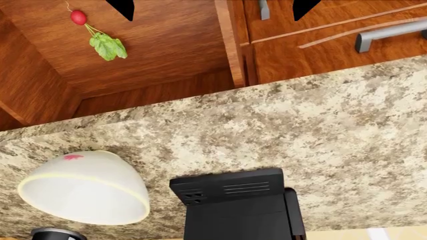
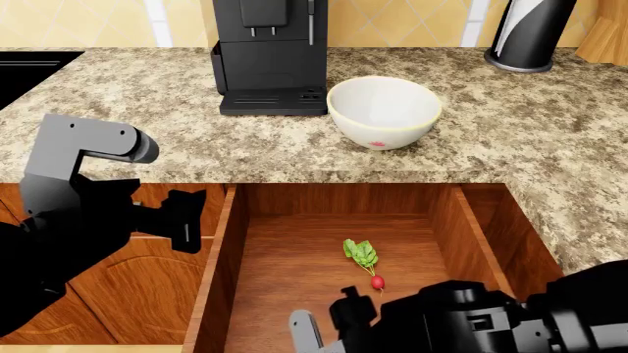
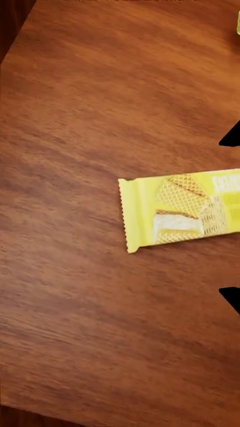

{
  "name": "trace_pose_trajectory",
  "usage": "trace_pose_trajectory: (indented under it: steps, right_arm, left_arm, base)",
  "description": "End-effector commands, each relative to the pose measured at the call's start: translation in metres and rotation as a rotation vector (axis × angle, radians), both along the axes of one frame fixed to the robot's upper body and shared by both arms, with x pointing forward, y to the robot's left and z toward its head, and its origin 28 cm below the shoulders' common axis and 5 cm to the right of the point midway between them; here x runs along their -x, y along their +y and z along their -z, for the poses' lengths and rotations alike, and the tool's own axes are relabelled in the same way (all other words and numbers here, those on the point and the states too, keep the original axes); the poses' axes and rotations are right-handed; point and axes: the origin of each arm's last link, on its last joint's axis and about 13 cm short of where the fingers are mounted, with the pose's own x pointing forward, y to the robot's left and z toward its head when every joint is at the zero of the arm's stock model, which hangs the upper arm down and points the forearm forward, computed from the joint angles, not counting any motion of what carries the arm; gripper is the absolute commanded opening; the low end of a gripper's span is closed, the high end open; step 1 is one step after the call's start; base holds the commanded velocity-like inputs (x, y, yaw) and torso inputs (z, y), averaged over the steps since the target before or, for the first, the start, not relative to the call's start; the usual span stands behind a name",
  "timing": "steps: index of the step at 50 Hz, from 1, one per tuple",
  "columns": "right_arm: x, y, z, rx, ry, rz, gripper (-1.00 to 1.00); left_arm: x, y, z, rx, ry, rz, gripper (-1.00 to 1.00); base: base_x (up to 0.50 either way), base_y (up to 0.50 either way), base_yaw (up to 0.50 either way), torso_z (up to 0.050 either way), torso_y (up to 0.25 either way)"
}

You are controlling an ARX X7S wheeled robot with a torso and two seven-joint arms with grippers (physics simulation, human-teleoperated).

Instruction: Place the bar in the bowl and close the drawer.

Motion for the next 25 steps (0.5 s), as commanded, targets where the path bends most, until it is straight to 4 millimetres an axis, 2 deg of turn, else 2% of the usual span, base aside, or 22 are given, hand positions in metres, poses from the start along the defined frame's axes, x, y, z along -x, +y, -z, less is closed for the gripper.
trace_pose_trajectory:
  steps: [1, 25]
  right_arm:
    - [-0.0052, -0.0027, 0.0032, 0.033, -0.034, 0.017, 1.00]
    - [-0.0117, 0.0003, 0.0105, 0.042, -0.045, 0.006, 1.00]
  left_arm:
    - [0.0003, -0.0003, 0.0000, 0.001, 0.002, 0.000, 1.00]
    - [0.0000, 0.0020, 0.0010, 0.002, 0.003, -0.005, 1.00]
  base:
    - [0.00, 0.00, 0.00, 0.000, 0.000]
    - [0.00, 0.00, 0.00, 0.000, 0.000]
